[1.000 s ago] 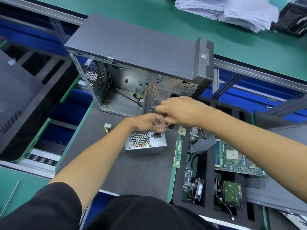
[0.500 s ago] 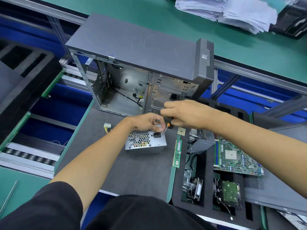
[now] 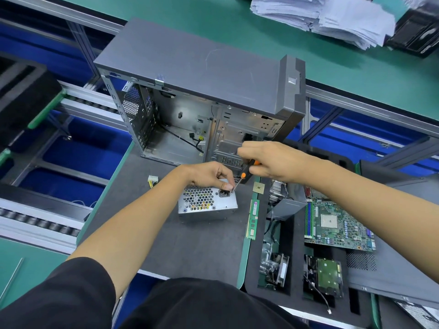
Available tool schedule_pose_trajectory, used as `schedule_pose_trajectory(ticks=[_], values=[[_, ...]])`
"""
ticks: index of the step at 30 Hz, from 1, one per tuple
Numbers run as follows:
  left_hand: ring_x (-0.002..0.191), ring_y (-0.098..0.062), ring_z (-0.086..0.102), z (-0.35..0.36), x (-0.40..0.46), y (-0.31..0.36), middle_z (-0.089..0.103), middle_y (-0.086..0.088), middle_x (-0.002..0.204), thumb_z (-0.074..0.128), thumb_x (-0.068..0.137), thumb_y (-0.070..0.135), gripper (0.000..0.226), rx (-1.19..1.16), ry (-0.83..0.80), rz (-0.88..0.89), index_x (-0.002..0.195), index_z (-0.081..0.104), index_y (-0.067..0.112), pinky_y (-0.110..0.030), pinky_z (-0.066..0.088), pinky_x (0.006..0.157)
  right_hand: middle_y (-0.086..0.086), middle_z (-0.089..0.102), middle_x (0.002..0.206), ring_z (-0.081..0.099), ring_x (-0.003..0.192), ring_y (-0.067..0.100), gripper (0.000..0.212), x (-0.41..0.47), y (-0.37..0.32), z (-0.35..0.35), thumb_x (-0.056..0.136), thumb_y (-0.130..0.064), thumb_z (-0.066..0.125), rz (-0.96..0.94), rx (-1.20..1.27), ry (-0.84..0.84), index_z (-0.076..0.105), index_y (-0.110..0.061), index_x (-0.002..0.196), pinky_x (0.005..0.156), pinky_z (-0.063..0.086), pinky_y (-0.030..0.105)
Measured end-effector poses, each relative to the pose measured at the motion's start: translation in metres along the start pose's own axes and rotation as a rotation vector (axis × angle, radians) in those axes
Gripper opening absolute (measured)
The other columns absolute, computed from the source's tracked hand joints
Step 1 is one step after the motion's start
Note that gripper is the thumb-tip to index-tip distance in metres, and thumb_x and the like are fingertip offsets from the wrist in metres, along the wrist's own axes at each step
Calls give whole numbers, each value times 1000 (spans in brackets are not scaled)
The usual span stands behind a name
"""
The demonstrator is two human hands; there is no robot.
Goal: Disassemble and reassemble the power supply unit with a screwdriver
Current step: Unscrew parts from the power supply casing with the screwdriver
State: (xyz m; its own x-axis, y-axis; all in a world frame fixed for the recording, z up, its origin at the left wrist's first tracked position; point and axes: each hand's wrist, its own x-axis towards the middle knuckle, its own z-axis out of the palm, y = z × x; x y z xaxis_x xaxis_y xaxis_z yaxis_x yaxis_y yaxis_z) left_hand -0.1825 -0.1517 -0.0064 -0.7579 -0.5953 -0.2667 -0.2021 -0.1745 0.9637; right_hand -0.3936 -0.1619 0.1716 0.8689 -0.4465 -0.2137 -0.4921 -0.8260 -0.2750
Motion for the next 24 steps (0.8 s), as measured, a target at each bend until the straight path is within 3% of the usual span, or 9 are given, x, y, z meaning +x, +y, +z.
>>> schedule_pose_trajectory(ticks=[6,10,16,19,24], values=[[86,-17,69,-2,-1,3,75,-8,99,78,88,31,16,19,14,-46,98,77,18,-33,55,83,-11,39,84,44,71,17,29,-5,9,2,85,-12,54,60,68,56,30,-29,84,64,44,46],[88,-20,72,-2,1,4,76,-11,104,87,79,32,24,63,42,-78,97,78,20,-27,56,79,-16,39,83,43,70,10,32,-7,12,2,85,-16,52,44,83,66,26,-34,83,62,43,44],[85,-21,69,-1,0,1,75,-11,92,80,88,27,19,48,30,-44,98,75,11,-31,56,81,-16,40,84,45,72,11,29,-7,14,4,84,-17,51,44,95,83,27,-34,83,61,44,45],[87,-23,69,-1,-1,1,73,-18,96,75,92,23,16,68,43,-36,98,74,8,-33,57,85,-15,39,83,44,71,7,24,-7,14,4,82,-22,47,31,104,89,25,-33,82,60,42,43],[85,-14,69,1,-2,6,75,-4,92,76,90,25,5,81,39,-52,92,76,21,-29,54,85,-16,39,84,44,72,7,16,-7,16,4,82,-28,41,26,123,91,26,-31,82,58,36,35]])
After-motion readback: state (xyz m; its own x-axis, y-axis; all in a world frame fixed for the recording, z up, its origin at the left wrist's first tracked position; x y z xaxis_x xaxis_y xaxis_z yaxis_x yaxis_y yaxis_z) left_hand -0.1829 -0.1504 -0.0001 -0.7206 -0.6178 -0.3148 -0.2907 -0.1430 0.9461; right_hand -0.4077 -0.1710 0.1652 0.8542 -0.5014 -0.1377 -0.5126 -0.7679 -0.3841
